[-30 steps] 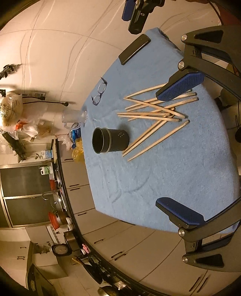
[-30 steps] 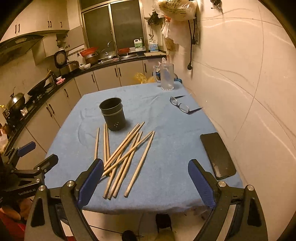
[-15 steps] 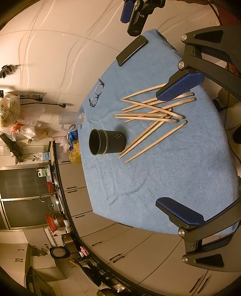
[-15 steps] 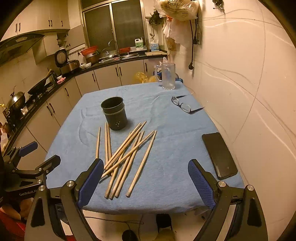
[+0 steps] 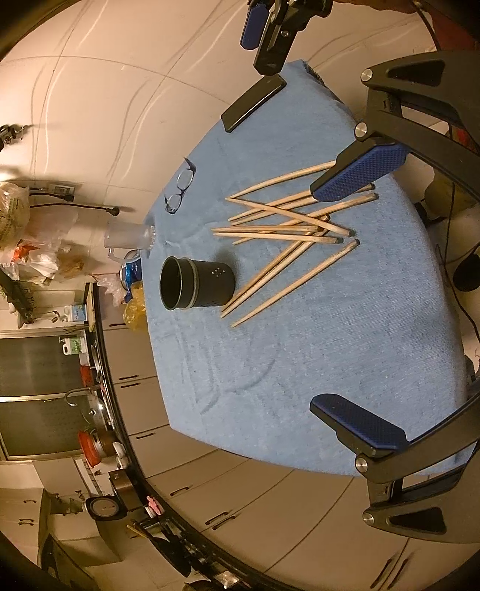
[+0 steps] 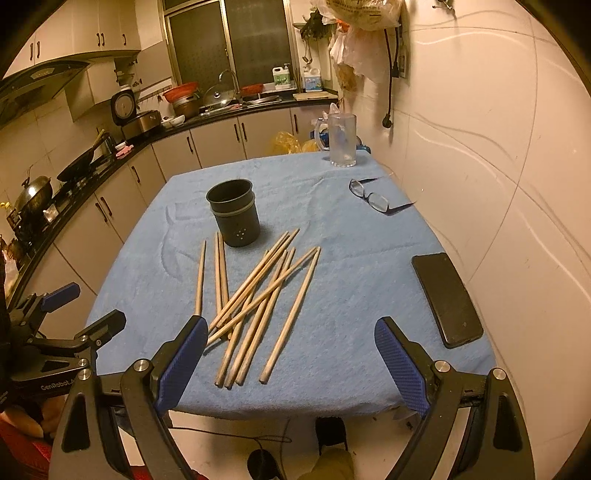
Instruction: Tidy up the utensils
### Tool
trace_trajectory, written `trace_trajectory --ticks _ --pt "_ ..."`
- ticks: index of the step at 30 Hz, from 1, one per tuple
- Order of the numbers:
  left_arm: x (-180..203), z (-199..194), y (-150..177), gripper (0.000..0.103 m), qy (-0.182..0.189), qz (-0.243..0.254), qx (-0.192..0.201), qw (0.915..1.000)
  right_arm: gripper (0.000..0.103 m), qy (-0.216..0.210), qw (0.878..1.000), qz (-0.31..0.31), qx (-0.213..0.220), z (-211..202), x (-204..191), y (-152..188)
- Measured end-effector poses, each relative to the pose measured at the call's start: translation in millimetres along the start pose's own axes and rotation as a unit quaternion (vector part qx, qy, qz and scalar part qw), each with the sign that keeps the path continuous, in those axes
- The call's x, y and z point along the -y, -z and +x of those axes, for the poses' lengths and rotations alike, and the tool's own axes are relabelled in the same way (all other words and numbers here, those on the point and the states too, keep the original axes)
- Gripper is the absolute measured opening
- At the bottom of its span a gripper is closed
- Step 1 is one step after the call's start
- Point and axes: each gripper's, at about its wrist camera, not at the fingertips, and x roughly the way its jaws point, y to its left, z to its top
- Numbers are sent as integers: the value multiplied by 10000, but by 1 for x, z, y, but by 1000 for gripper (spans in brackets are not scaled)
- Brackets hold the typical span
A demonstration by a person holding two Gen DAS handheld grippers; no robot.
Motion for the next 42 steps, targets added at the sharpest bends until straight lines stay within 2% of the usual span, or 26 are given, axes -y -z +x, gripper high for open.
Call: trace_trajectory --ticks 15,31,37,40,42 --pt "-7 9 2 103 -52 -67 -126 9999 94 -81 9999 -21 -145 10 -5 -5" --pt "-10 16 -3 103 -81 -151 -183 9997 91 -138 9993 24 -346 26 7 -19" --pt "-36 50 -16 103 -71 -688 -814 9943 90 -206 9947 436 -903 63 29 -30" --pt "-54 70 -23 103 39 -1160 -1110 9870 80 -365 9893 790 -1174 87 42 -39" --pt "-62 78 -27 102 83 -1353 -1237 9830 69 -487 9859 952 -1289 99 46 -45"
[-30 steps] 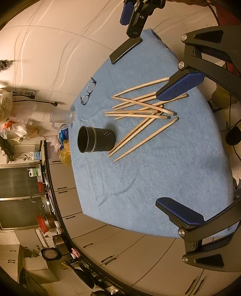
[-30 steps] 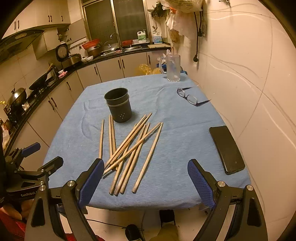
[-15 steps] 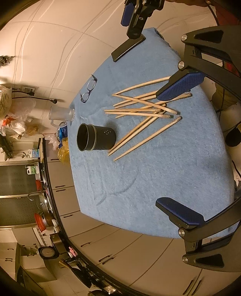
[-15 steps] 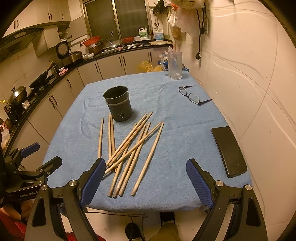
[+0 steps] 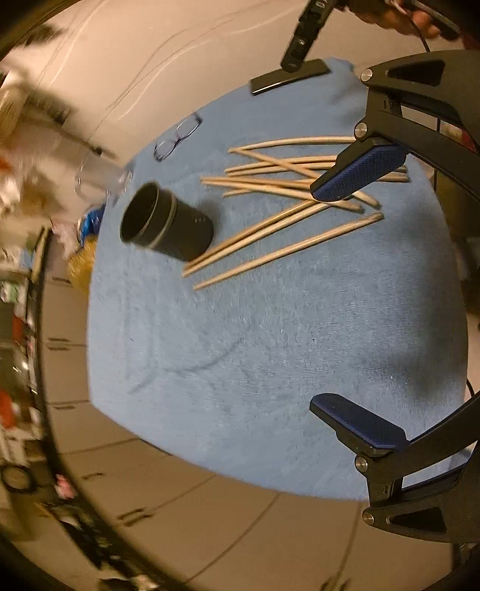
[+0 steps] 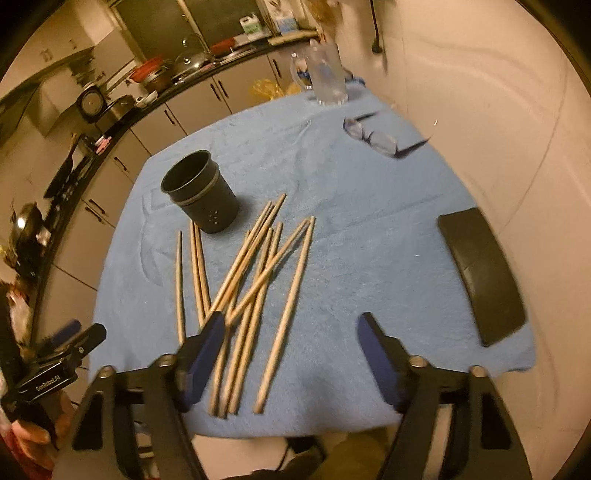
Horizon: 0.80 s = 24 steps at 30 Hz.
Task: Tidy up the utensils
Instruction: 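Lower the right gripper onto a wooden chopstick and close on it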
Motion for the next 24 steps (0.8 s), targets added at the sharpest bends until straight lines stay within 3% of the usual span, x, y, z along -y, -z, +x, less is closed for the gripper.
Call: trace_trajectory --ticks 2,5,8,14,20,24 --pt "-4 7 -8 92 69 -116 -109 9998 64 -183 9996 155 -147 12 3 -10" --pt "-4 17 -17 80 145 -107 -242 9995 46 -454 9968 473 -462 33 8 -21" --pt "-3 25 -26 73 206 -205 -377 9989 31 -414 9942 629 -768 59 11 -33" --pt "-3 43 -38 43 385 -310 -672 9965 27 -253 9910 741 -1087 100 14 -57" --pt "-10 55 -47 36 453 -539 -893 9935 14 6 9872 651 -1458 132 11 -71" --pt "-15 64 -54 36 440 -695 -998 9916 14 191 9855 523 -1602 145 9 -72"
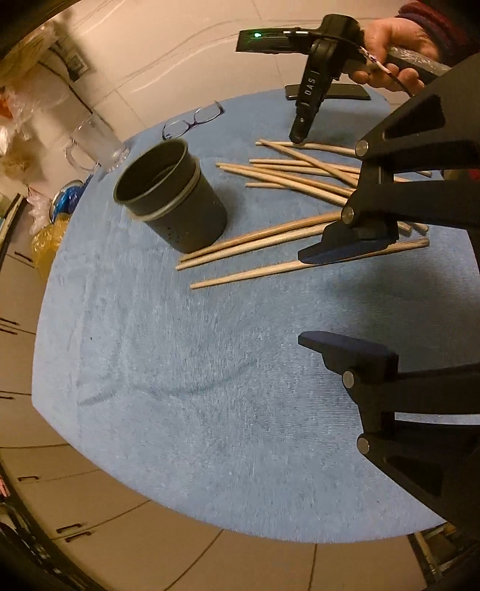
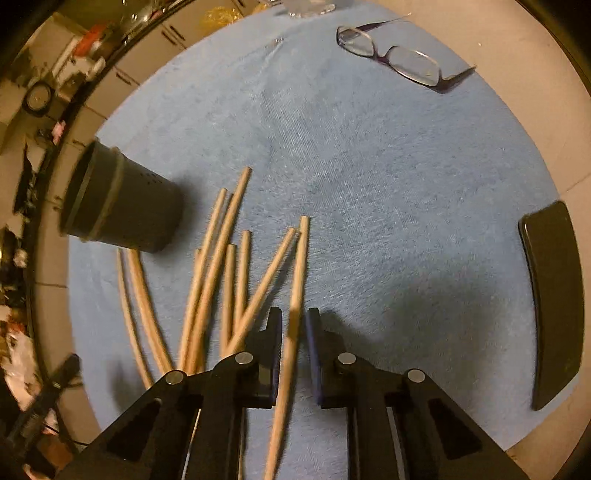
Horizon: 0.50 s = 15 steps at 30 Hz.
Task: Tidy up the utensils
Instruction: 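Lower the right gripper onto a wooden chopstick and close on it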
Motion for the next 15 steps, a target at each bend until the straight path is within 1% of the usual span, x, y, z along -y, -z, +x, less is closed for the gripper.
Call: trace_trajectory --ticks 2,4,5,6,8,11,15 --pt "-2 4 -3 36 -10 -63 -20 10000 14 117 9999 -47 -78 8 -1 -4" --pt "-2 9 -7 36 6 -131 -78 9999 13 107 9998 -124 -105 13 -2 -7" --pt "-2 11 -9 36 15 -147 -104 9998 10 131 9997 -154 -123 14 -2 -7" --pt "0 15 -11 36 15 -157 -131 9998 7 153 9997 -183 -101 14 -2 -8" --pt "2 22 -15 36 21 -155 -221 9996 7 245 9995 -184 -6 13 -1 -11" --pt "8 34 -21 36 23 -137 -318 9994 7 257 9995 -132 124 6 7 -15" --pt "21 53 -30 36 -120 -5 -421 9990 7 120 9994 -72 309 -5 13 -15"
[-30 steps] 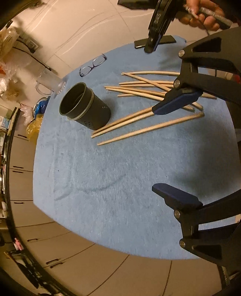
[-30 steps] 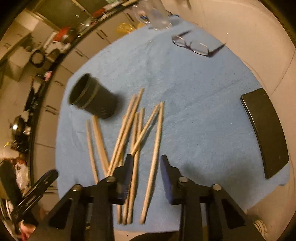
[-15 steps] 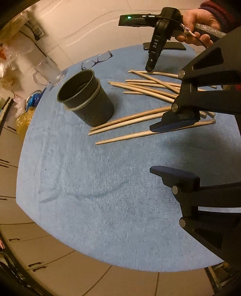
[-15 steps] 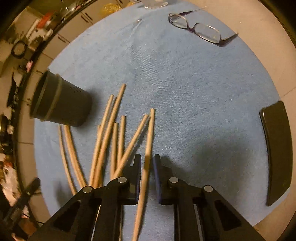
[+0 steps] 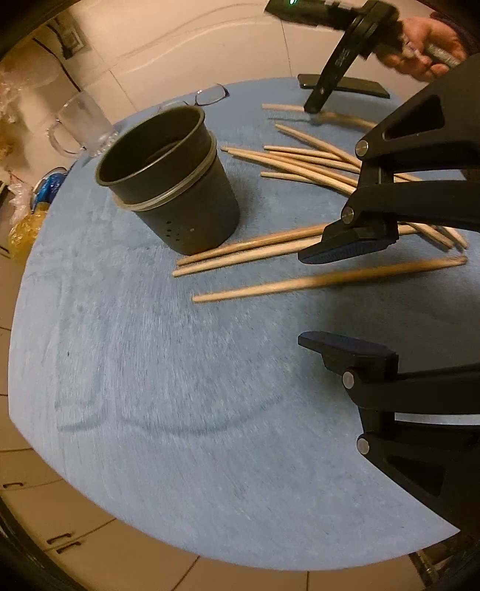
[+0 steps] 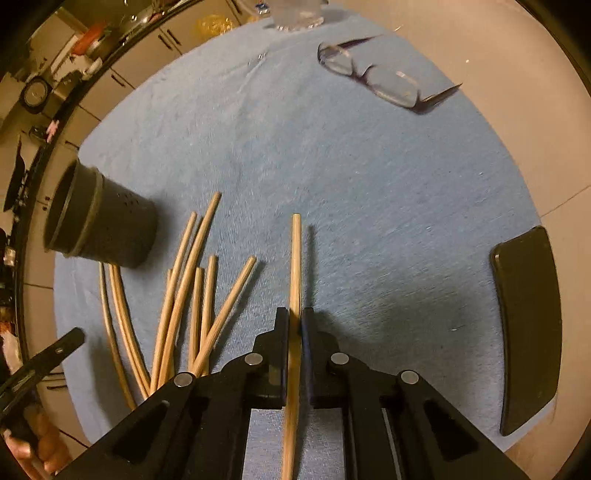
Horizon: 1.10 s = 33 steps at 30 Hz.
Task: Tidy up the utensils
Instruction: 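Lower the right gripper onto a wooden chopstick and close on it, then lift the chopstick with the right gripper and carry it over the holder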
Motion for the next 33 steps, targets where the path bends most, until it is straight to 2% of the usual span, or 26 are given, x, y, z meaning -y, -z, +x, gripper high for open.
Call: trace_trajectory --ticks 7,12,13,14,17,23,30,33 --pt "15 28 -15 33 -242 73 -189 9995 7 -323 9987 -108 388 -29 -1 -1" --pt "26 37 -21 21 -485 211 -127 9985 7 -424 9973 -231 548 -46 2 3" --pt "28 37 -23 16 -533 224 -111 9983 7 -455 9970 -264 575 -49 5 1" --pt "28 39 -25 7 -543 227 -99 9982 7 -474 9967 -290 598 -51 3 1" --pt "27 39 -26 6 -433 243 2 9988 7 -540 9957 -357 666 -53 -3 1" --pt "24 3 -9 6 -209 329 533 9978 7 -694 9932 -460 819 -70 -8 2" --pt "21 -62 11 6 -92 442 1359 9897 7 -921 9858 -727 1198 -94 -29 9" --pt "20 -82 19 6 -71 423 1523 9874 7 -975 9816 -858 1400 -104 -40 15"
